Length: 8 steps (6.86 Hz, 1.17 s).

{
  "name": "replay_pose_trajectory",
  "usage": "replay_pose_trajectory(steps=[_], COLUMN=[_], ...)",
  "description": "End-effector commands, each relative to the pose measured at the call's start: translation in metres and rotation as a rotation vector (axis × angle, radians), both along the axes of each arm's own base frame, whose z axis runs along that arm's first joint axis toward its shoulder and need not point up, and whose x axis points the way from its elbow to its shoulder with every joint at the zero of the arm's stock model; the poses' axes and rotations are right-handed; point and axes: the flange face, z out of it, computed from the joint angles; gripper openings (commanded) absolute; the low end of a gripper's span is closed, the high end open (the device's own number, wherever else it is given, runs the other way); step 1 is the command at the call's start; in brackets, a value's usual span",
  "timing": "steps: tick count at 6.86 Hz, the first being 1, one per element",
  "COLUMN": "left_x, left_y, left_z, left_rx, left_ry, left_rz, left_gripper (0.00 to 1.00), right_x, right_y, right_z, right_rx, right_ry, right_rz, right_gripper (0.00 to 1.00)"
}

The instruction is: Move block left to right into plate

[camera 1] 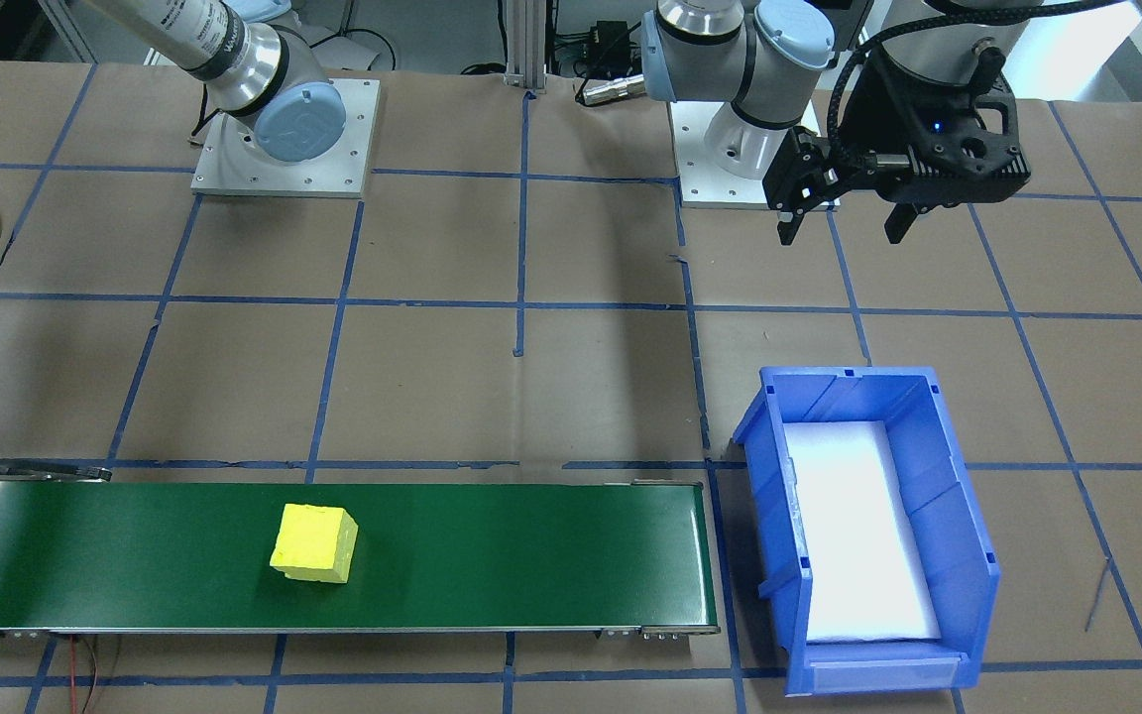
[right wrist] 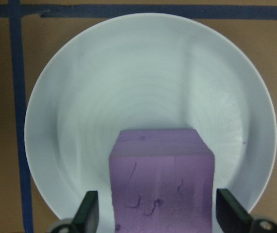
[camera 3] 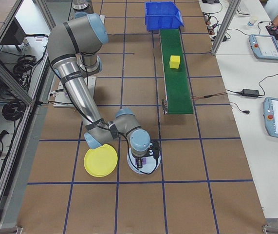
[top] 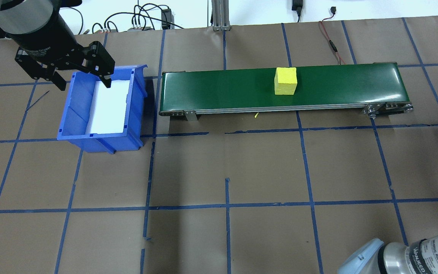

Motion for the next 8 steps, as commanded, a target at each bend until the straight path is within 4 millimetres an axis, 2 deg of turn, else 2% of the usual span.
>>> replay_pose_trajectory(steps=[1,2,3,4,5,6,8], left_x=[0.000,0.001,0.001,0.002,0.002,0.004,0.004], left_y=[0.000,0.000,0.000,-0.001,-0.001,-0.001,-0.001], left_z=[0.000,0.000,0.000,0.001,0.001,0.001,0.001], left_rx=[-0.001,-0.001,-0.001,-0.004,-0.004,-0.005,-0.005], left_ry=[0.000,0.000,0.000,-0.002,-0.002,-0.002,-0.002], left_rz=[0.000,0.003,0.001,0.002,-0.002,0.003,0.003], left_gripper=[1.00,1.00,1.00,1.00,1.00,1.00,1.00], right_x=[0.001,0.007,0.026,0.051,0.083,0.132,0.257], right_y=[-0.001,-0.007,-0.024,-0.048,-0.080,-0.114,-0.174], right_z=[0.009,0.029,0.072,0.096,0.105,0.114,0.133], right_rx=[-0.007,-0.022,-0.063,-0.069,-0.076,-0.084,-0.103], right_ry=[0.012,0.034,0.047,0.038,0.039,0.043,0.044], right_rz=[-0.005,0.001,0.006,0.006,0.028,0.027,-0.031], right_gripper=[1.00,0.99,1.00,1.00,1.00,1.00,1.00])
